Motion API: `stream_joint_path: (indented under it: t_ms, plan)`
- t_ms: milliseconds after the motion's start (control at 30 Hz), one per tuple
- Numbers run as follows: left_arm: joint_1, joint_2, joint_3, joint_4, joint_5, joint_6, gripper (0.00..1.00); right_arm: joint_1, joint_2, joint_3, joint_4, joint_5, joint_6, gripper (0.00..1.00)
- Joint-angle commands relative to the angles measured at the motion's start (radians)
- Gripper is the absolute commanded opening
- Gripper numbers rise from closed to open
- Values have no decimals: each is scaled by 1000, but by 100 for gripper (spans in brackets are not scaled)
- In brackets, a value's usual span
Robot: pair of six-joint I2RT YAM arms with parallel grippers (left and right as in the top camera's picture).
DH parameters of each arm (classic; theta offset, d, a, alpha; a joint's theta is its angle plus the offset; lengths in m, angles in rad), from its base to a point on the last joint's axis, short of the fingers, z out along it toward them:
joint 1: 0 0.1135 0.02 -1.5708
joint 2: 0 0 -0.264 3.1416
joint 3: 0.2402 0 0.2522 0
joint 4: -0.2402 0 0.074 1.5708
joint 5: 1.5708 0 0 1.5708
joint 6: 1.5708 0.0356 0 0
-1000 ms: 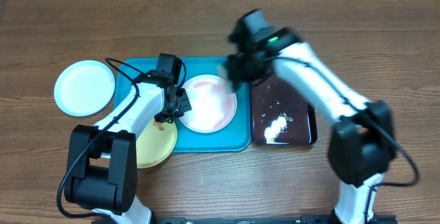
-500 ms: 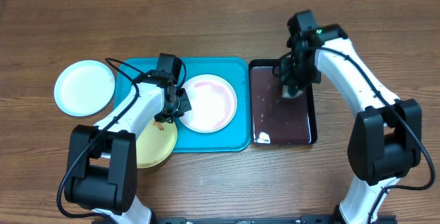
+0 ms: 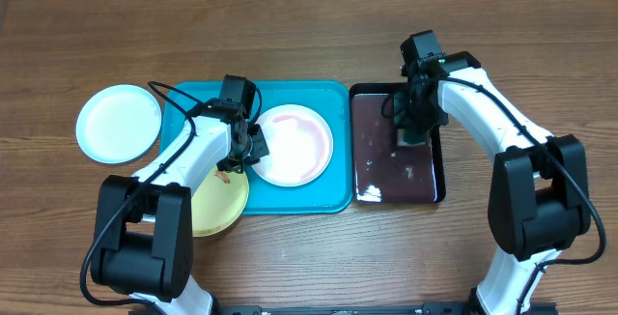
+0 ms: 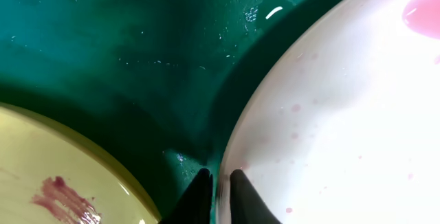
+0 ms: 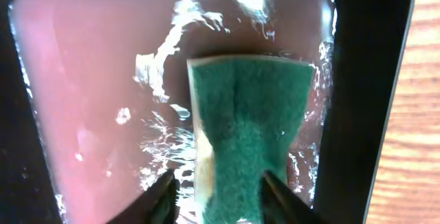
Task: Clean dirty plates on tray and stack at the side
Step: 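Return the sponge to the black tray, release it, raise right arm, then lift the cleaned plate off the teal tray with the left gripper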
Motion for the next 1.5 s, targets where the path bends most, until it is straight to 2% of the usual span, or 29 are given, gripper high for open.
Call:
stream_joint_path:
  t_ms: [0,167,267,333,567,767,900,1100,1367,1467]
  plan:
    - [-3,16,-13,3,4,12,17,-5,-18,76,-34,-4,-4,55]
    - [-3,16,-13,3,4,12,25,-53,-18,165,-63,-4,9,80]
    - [-3,16,-13,3,4,12,29,-106,-18,183,-50,-4,12,86]
    - [-3,16,-13,3,4,12,29,-137,-18,183,-51,-4,12,100]
    - [-3,16,-13,4,4,12,30,-213,-18,183,-94,-4,11,100]
    - [-3,31,-13,14,5,12,23,-223,-18,183,-87,-4,11,100]
    - [-3,38,-13,15,8,11,22,-223,-18,183,-87,-4,11,100]
    - [-3,38,-13,18,15,8,5,-223,-18,183,-87,-4,11,100]
    - [-3,38,-10,16,18,10,4,-223,-18,183,-87,-4,11,100]
    - [0,30,18,-2,20,53,4,-223,-18,183,-87,-4,11,100]
